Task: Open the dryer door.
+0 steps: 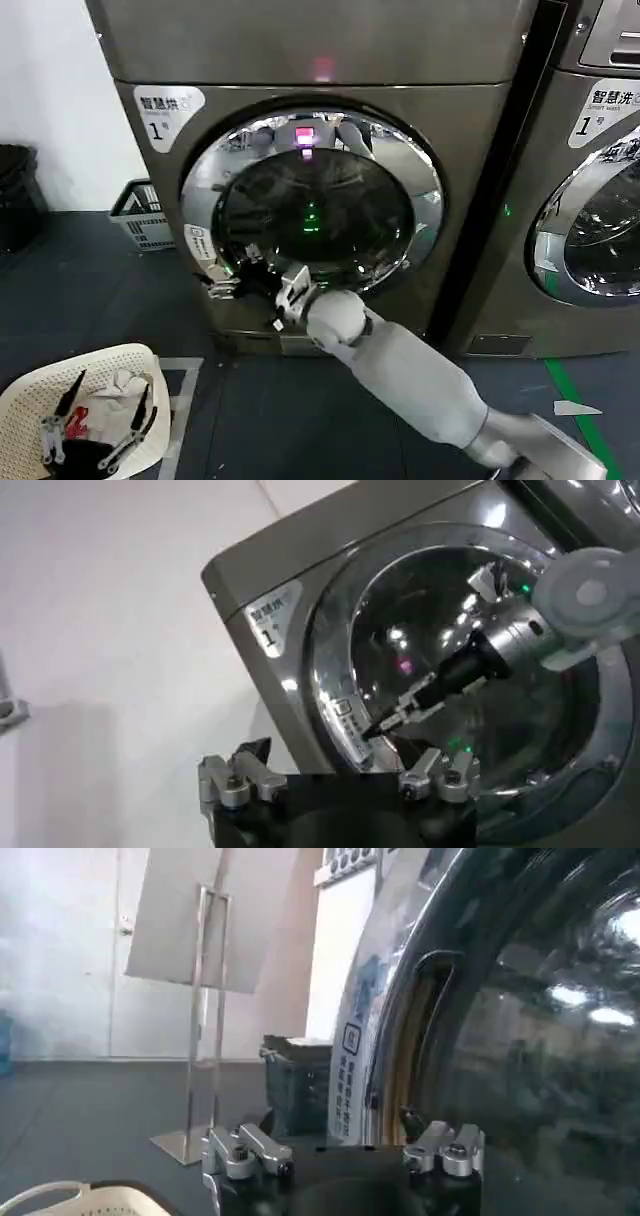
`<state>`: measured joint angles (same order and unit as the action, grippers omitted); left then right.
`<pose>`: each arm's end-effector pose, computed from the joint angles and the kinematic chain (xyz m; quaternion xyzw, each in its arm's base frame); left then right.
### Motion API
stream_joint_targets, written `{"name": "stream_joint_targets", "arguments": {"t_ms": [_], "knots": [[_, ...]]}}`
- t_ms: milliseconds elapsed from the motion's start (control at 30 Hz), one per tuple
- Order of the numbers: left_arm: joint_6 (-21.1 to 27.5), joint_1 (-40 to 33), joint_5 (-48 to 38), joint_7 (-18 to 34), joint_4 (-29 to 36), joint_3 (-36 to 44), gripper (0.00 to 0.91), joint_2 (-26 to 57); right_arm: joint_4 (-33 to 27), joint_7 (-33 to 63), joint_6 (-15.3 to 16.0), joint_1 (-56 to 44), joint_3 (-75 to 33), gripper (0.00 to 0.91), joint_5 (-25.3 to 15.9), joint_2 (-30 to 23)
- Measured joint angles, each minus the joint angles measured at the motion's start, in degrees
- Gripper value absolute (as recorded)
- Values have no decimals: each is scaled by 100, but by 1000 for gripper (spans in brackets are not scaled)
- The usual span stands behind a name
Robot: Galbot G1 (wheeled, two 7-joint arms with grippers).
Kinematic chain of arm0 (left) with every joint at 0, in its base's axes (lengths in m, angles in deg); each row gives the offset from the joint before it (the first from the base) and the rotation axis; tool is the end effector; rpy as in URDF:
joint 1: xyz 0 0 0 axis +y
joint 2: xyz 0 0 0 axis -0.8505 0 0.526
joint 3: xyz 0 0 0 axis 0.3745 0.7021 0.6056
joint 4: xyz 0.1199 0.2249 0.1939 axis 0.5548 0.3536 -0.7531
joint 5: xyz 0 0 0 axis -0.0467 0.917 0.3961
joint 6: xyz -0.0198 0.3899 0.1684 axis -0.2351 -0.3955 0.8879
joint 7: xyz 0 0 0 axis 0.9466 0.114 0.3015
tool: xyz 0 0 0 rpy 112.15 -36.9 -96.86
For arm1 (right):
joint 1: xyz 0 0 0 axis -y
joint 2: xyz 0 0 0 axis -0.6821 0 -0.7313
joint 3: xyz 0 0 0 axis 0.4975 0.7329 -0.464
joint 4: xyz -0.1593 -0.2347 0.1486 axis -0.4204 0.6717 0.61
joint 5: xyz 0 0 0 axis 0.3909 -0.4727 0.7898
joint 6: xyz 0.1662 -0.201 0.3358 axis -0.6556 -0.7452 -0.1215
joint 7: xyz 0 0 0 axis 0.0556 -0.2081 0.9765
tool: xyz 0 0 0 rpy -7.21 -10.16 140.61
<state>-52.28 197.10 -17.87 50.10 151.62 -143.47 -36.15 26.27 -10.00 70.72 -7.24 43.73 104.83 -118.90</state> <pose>0.1619 0.1580 -0.2986 0.0590 0.9459 0.2498 0.1988 0.4701 0.2417 -0.1656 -0.4829 0.8734 -0.0494 0.0389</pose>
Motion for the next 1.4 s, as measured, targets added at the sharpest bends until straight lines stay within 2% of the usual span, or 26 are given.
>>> {"name": "stream_joint_targets", "arguments": {"t_ms": [267,533,833,1000,1400], "knots": [[-24,6,33,1,-3,0,907,-18,-417,-219,-26,171,68,907,-8,-158],[-14,-14,39,4,-16,-13,907,-17,-422,-554,-18,195,98,907,36,-88],[124,-117,-201,-1,-87,-146,907,36,53,-915,47,54,69,907,429,260],[201,-182,-300,-12,-120,-229,907,55,336,-1218,121,4,75,907,519,477],[478,-458,-414,-25,-324,-437,907,207,1123,-1816,390,-174,93,907,1015,1162]]}}
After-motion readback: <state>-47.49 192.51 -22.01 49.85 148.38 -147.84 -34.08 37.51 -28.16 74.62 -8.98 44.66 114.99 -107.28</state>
